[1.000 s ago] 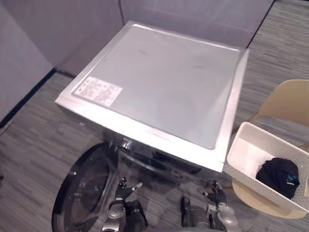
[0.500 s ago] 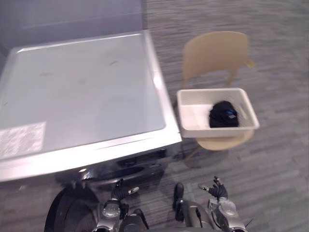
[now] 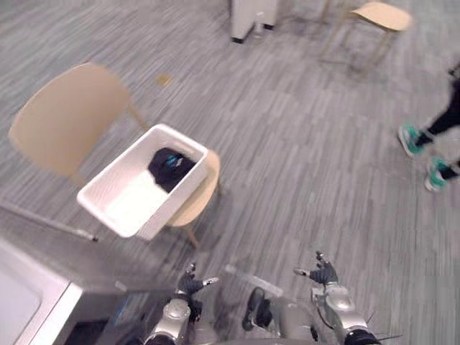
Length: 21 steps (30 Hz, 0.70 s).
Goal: Pick up the laundry basket with both hands and put the clothes into the washing machine.
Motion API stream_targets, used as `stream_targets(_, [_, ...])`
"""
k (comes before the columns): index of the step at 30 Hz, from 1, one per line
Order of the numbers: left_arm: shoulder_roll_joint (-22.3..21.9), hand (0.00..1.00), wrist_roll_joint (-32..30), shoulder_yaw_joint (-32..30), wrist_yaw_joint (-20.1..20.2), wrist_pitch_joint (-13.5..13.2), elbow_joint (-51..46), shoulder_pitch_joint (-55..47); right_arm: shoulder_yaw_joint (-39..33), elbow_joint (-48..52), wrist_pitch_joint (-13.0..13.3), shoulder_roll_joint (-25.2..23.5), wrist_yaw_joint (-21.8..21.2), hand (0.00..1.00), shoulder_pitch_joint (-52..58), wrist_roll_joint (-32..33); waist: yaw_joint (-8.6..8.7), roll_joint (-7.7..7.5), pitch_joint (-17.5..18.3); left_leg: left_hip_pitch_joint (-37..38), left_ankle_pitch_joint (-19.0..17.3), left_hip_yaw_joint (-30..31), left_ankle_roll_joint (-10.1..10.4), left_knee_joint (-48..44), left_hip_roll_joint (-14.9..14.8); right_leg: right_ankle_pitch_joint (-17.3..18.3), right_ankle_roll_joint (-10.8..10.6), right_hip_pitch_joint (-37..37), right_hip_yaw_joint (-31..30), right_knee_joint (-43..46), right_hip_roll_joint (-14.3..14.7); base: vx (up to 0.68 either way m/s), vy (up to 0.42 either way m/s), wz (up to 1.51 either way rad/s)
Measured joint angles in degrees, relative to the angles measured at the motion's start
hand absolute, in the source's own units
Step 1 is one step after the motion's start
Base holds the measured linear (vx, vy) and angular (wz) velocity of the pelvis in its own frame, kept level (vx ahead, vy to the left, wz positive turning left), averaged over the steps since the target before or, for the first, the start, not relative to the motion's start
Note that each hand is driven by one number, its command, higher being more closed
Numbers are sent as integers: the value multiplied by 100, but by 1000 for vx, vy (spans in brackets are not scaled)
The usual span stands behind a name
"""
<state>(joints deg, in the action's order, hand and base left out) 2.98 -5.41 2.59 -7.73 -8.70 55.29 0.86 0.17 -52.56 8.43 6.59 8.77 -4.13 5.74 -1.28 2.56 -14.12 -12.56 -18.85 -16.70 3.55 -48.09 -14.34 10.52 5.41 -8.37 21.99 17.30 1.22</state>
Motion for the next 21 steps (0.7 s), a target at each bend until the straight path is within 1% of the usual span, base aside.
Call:
stream_targets(1, [22, 0, 89, -19, -7, -36, -59, -55, -91, -28, -3, -69, 0, 0, 5, 52, -27, 34, -20, -196, 12, 202, 13, 724, 301, -49, -60, 186, -115, -248, -11, 235, 84, -101])
stream_targets(2, [20, 0, 118, -43, -6, -58, -77, -66, -151, -28, -1, -96, -1, 0, 4, 67, -51, 21, -45, -313, 97, 318, 89, 1379, 485, -119, -154, 309, -222, -425, -17, 303, 127, -98])
stream_targets(3, [9, 0, 144, -52, -2, -60, -77, -61, -189, -30, 3, -125, -4, 0, -7, 106, -111, 73, -65, -379, 391, 417, 118, 2101, 656, -182, -246, 454, -354, -616, -33, 278, 129, -75])
stream_targets(4, [-5, 0, 176, -74, -1, -64, -99, -54, -232, -32, 3, -149, -3, 0, -16, 137, -160, 60, -80, -343, 668, 450, 92, 2346, 732, -212, -296, 559, -450, -732, -53, 327, 132, -75])
stream_targets(5, [-6, 0, 252, -89, -1, -68, -116, -66, -249, -31, 5, -188, -1, 0, -23, 220, -269, -14, -56, -175, 1058, 484, -63, 2774, 927, -368, -512, 712, -646, -1049, -97, 390, 139, -45])
stream_targets(6, [-4, 0, 258, -101, -2, -72, -122, -37, -248, -35, 15, -174, 0, 0, -96, 269, -263, -30, -19, -185, 1055, 596, -144, 2723, 1024, -471, -572, 782, -738, -1247, -142, 409, 151, -35])
stream_targets(7, [-6, 0, 266, -114, 1, -68, -116, -25, -242, -54, 13, -158, 0, 0, -164, 268, -274, -43, -42, -208, 992, 630, -257, 2515, 1019, -488, -591, 822, -790, -1299, -141, 411, 202, -32])
stream_targets(8, [-50, 0, 374, -330, 9, -71, -148, -86, -221, -126, 16, -194, -2, 0, -251, 267, -307, -57, -61, -345, 734, 566, -564, 1949, 957, -434, -732, 885, -960, -1130, -165, 405, 265, -43])
stream_targets(9, [-66, 0, 442, -349, -1, -61, -119, -102, -230, -193, 20, -258, -6, 0, -281, 266, -318, -40, -57, -138, 483, 553, -576, 1943, 1008, -178, -1004, 856, -1061, -543, -244, 403, 275, -46])
stream_targets(10, [-56, 0, 477, -337, 1, -59, -94, -146, -239, -224, 21, -250, -10, 0, -289, 266, -296, -39, -53, 171, 364, 560, -611, 2200, 1005, 42, -1108, 742, -1111, 55, -322, 418, 287, -13])
stream_targets(11, [-3, 0, 483, -308, 9, -48, -60, -186, -228, -230, 21, -315, -18, 0, -302, 262, -242, -201, -46, 696, 248, 576, -651, 2484, 1248, 168, -1248, 173, -1096, 1905, -751, 424, 229, 7])
stream_targets(12, [47, 0, 483, -277, 8, -47, -69, -202, -217, -242, 12, -316, -26, 0, -247, 262, -268, -255, -46, 938, 206, 633, -724, 2574, 1356, 30, -1230, -70, -1026, 2690, -952, 525, 226, 45])
stream_targets(13, [61, 0, 485, -266, 7, -34, -68, -221, -220, -285, 10, -315, -27, 0, -174, 262, -248, -259, -46, 1273, 125, 851, -856, 2749, 1469, 52, -1131, -255, -805, 3419, -1159, 453, 127, 60])
stream_targets(14, [54, 0, 485, -261, 5, -26, -73, -216, -220, -289, 7, -313, -27, 0, -136, 260, -241, -252, -40, 1414, 117, 967, -867, 2835, 1493, 123, -1052, -318, -694, 3624, -1279, 463, 64, 107])
stream_targets(15, [65, 0, 487, -258, -2, -27, -141, -199, -224, -288, 7, -306, -29, 0, -113, 258, -244, -207, -35, 1647, 117, 1432, -868, 3040, 1510, 347, -901, -465, -396, 3637, -1319, 458, -4, 115])
stream_targets(16, [68, 0, 486, -274, -8, -29, -194, -186, -237, -279, 9, -289, -32, 0, -118, 257, -229, -157, -28, 1748, 119, 1719, -866, 3156, 1461, 463, -751, -600, -260, 3337, -1197, 456, -33, 143])
stream_targets(17, [47, 0, 481, -269, -2, -19, -191, -159, -237, -261, 14, -246, -33, 0, -123, 257, -223, -29, -50, 1769, 119, 2113, -865, 3188, 1366, 573, -693, -781, -291, 2779, -961, 441, -98, 151])
stream_targets(18, [-57, 0, 477, -289, -17, -12, -181, -72, -238, -128, 18, -170, -27, 0, -75, 258, -240, 31, -36, 1723, 124, 2668, -842, 3176, 1270, 546, -728, -1108, -753, 2070, -613, 418, -158, 159])
stream_targets(19, [-123, 0, 477, -291, -25, -9, -167, -20, -256, -18, 22, -127, -24, 0, -26, 258, -233, 54, -35, 1638, 126, 2979, -791, 3117, 1269, 421, -901, -1330, -1188, 1639, -403, 493, -242, 192])
stream_targets(20, [-202, 0, 474, -294, -56, 3, -137, 76, -298, 121, 28, -74, -9, 0, 45, 261, -159, 53, -25, 1478, 61, 3429, -650, 2910, 1318, 32, -1053, -1487, -1940, 837, -251, 526, -312, 213])
stream_targets(21, [-228, 0, 473, -297, -109, 12, -116, 156, -390, 247, 33, -57, 0, 0, 156, 262, -111, 32, -11, 1385, -63, 3785, -398, 2670, 1406, -479, -1126, -1411, -2645, 2, -240, 596, -421, 263])
